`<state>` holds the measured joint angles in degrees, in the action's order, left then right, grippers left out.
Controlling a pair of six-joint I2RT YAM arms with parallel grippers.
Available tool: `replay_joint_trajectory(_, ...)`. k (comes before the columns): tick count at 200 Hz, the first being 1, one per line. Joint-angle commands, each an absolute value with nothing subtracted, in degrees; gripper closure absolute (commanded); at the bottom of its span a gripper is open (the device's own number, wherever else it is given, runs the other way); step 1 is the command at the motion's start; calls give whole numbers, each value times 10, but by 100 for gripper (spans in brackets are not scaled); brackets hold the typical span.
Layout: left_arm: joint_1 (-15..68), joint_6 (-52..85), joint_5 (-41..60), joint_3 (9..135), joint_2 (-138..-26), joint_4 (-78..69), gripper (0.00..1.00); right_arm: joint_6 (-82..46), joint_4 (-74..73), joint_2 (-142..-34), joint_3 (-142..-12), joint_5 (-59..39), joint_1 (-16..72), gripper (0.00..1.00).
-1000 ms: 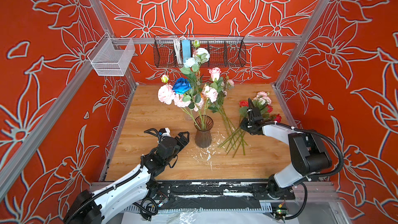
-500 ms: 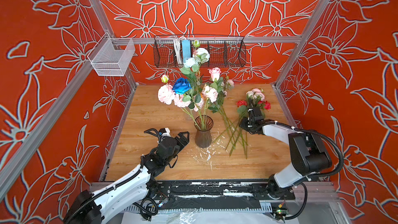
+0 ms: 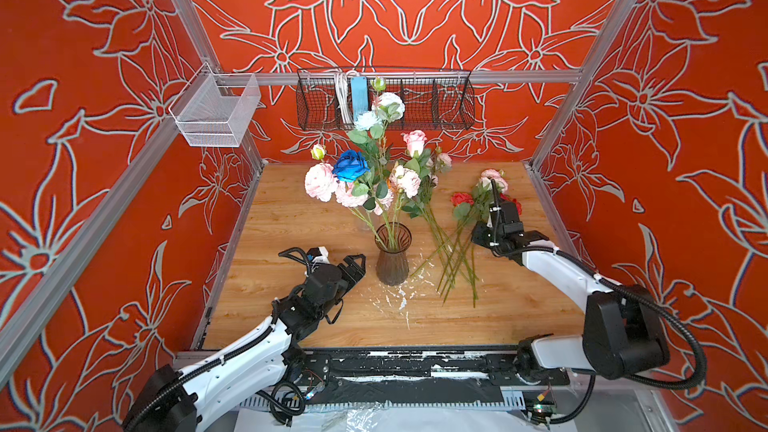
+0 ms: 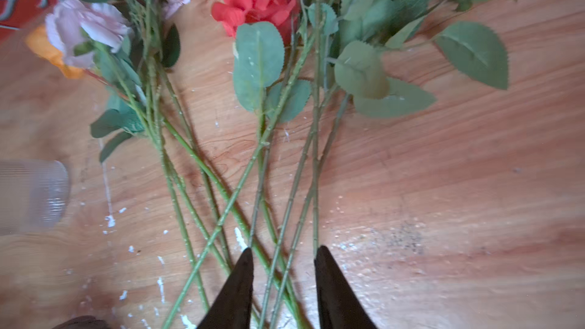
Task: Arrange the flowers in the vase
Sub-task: 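Close the right gripper on the rose stems and pull them toward the robot, then lift the pink rose stem upright with the right gripper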
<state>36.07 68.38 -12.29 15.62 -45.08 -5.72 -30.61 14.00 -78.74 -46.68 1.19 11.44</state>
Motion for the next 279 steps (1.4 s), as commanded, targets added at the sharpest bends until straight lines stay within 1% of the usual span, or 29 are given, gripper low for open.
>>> replay_joint_trajectory(1, 359, 680, -124, 169, -449, -71, 9, -290, 176, -816, -488, 39, 108, 66)
replay_joint_trajectory(23, 359, 679, -127, 170, -440, -64, 9, -303, 164, -843, -502, 33, 108, 71)
replay_joint_trajectory(43, 359, 675, -132, 169, -425, -51, 9, -305, 166, -880, -527, 32, 108, 73)
replay_joint_trajectory(68, 359, 677, -142, 158, -409, -49, 9, -309, 156, -914, -556, 17, 108, 81)
replay_joint_trajectory(118, 359, 673, -151, 156, -398, -40, 9, -290, 183, -952, -610, 63, 94, 80)
replay_joint_trajectory(154, 359, 671, -150, 160, -413, -50, 9, -276, 207, -1005, -658, 68, 85, 79)
replay_joint_trajectory(199, 359, 668, -149, 170, -431, -52, 9, -275, 219, -1049, -682, 60, 76, 81)
replay_joint_trajectory(213, 359, 666, -149, 171, -432, -54, 9, -272, 221, -1049, -686, 59, 75, 84)
replay_joint_trajectory(227, 359, 661, -151, 174, -432, -50, 9, -272, 214, -1043, -682, 56, 75, 91)
replay_joint_trajectory(247, 359, 660, -155, 174, -433, -50, 9, -268, 206, -1030, -678, 45, 75, 97)
replay_joint_trajectory(279, 359, 654, -156, 179, -433, -48, 9, -269, 209, -992, -668, 25, 74, 98)
